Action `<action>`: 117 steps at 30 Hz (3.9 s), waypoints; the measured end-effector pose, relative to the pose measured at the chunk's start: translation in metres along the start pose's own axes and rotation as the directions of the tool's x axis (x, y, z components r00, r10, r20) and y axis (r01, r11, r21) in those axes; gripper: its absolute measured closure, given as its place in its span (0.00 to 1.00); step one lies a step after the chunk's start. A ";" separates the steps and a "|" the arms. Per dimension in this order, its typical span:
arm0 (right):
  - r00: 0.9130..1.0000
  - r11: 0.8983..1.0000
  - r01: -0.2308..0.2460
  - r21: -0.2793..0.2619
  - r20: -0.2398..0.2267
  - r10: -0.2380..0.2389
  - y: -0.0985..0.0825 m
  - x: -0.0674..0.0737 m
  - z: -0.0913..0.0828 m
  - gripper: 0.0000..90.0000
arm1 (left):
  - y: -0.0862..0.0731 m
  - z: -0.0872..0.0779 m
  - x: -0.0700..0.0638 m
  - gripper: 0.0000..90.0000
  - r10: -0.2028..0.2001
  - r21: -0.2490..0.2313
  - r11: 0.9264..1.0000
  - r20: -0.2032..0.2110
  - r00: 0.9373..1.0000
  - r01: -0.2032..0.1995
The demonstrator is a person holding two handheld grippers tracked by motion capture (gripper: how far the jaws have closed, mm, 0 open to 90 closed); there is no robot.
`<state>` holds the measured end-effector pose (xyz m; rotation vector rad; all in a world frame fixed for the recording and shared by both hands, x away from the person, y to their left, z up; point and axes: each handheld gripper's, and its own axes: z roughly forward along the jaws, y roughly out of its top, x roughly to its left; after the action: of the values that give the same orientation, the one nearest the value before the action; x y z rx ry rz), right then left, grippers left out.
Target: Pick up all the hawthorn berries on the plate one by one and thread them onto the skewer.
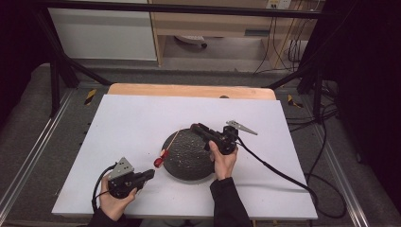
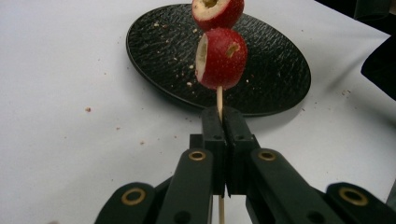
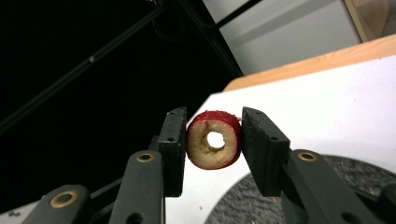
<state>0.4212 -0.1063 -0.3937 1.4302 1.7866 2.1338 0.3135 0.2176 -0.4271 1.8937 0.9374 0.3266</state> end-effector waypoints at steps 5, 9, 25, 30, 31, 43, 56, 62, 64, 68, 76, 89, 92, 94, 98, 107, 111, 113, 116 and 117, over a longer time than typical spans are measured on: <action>1.000 0.999 -0.017 -0.034 -0.010 0.017 0.004 0.000 0.000 0.69 | 0.003 0.003 -0.004 0.99 0.001 -0.004 1.000 0.005 1.000 -0.001; 1.000 0.998 -0.029 -0.063 -0.012 0.028 0.006 -0.001 0.000 0.69 | 0.005 0.007 -0.008 0.99 0.005 -0.004 1.000 0.008 1.000 -0.005; 0.997 0.986 -0.070 -0.150 -0.036 0.065 0.016 -0.003 -0.001 0.69 | 0.013 0.022 -0.029 0.99 0.004 -0.026 1.000 0.040 0.999 -0.003; 0.996 0.983 -0.077 -0.168 -0.051 0.070 0.017 -0.003 -0.001 0.69 | 0.016 0.024 -0.033 0.99 0.006 -0.037 0.999 0.049 0.999 -0.004; 0.996 0.982 -0.078 -0.170 -0.054 0.070 0.017 -0.003 -0.001 0.69 | 0.017 0.024 -0.033 0.99 0.007 -0.038 0.999 0.049 0.999 -0.005; 0.995 0.980 -0.088 -0.180 -0.063 0.077 0.016 -0.002 -0.002 0.69 | 0.019 0.024 -0.033 0.99 0.000 -0.060 0.998 0.043 0.999 0.002; 0.993 0.976 -0.103 -0.190 -0.082 0.089 0.014 -0.001 -0.001 0.69 | 0.020 0.027 -0.035 0.99 0.001 -0.062 0.998 0.036 0.999 0.002; 0.992 0.976 -0.110 -0.188 -0.084 0.096 0.012 -0.001 -0.001 0.69 | 0.021 0.029 -0.036 0.99 -0.010 -0.070 0.997 0.029 1.000 0.012; 0.991 0.975 -0.113 -0.192 -0.088 0.098 0.012 -0.001 0.000 0.69 | 0.022 0.030 -0.038 0.99 -0.016 -0.076 0.997 0.028 0.999 0.018; 0.991 0.974 -0.117 -0.195 -0.092 0.101 0.010 -0.001 0.000 0.69 | 0.024 0.033 -0.041 0.99 -0.035 -0.093 0.995 0.019 0.999 0.036; 0.988 0.972 -0.130 -0.194 -0.102 0.111 0.007 -0.001 0.001 0.69 | 0.028 0.039 -0.048 0.99 -0.056 -0.109 0.992 0.006 0.998 0.056; 0.992 0.977 -0.107 -0.186 -0.084 0.092 0.006 0.000 -0.001 0.69 | 0.032 0.040 -0.048 0.99 -0.072 -0.095 0.993 0.009 0.997 0.072; 0.991 0.975 -0.113 -0.193 -0.091 0.097 0.006 0.000 -0.001 0.70 | 0.031 0.042 -0.052 0.99 -0.065 -0.108 0.992 0.003 0.998 0.065; 0.990 0.972 -0.118 -0.203 -0.095 0.100 0.006 0.001 0.000 0.70 | 0.030 0.042 -0.053 0.99 -0.069 -0.117 0.991 0.003 0.998 0.069; 0.989 0.969 -0.127 -0.210 -0.101 0.107 0.005 0.001 0.000 0.70 | 0.029 0.043 -0.053 0.99 -0.084 -0.119 0.989 0.007 0.996 0.084; 0.990 0.973 -0.124 -0.196 -0.092 0.108 0.003 0.002 -0.001 0.70 | 0.029 0.044 -0.050 0.99 -0.093 -0.102 0.990 0.010 0.996 0.094; 0.989 0.973 -0.128 -0.192 -0.095 0.111 0.005 0.001 -0.002 0.70 | 0.030 0.041 -0.048 0.99 -0.080 -0.110 0.991 0.006 0.997 0.080; 0.987 0.972 -0.136 -0.190 -0.107 0.117 0.006 0.001 -0.002 0.70 | 0.031 0.040 -0.050 0.99 -0.074 -0.124 0.990 0.008 0.997 0.074; 0.985 0.967 -0.145 -0.210 -0.119 0.122 0.006 0.001 -0.002 0.70 | 0.031 0.039 -0.053 0.99 -0.075 -0.137 0.988 0.013 0.997 0.076; 0.984 0.965 -0.149 -0.217 -0.125 0.124 0.005 0.001 -0.002 0.70 | 0.031 0.039 -0.053 0.99 -0.077 -0.140 0.987 0.015 0.997 0.079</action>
<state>0.4223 -0.1095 -0.3889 1.4429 1.4529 2.4360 0.3150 0.1463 -0.4114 1.7246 0.9546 0.3280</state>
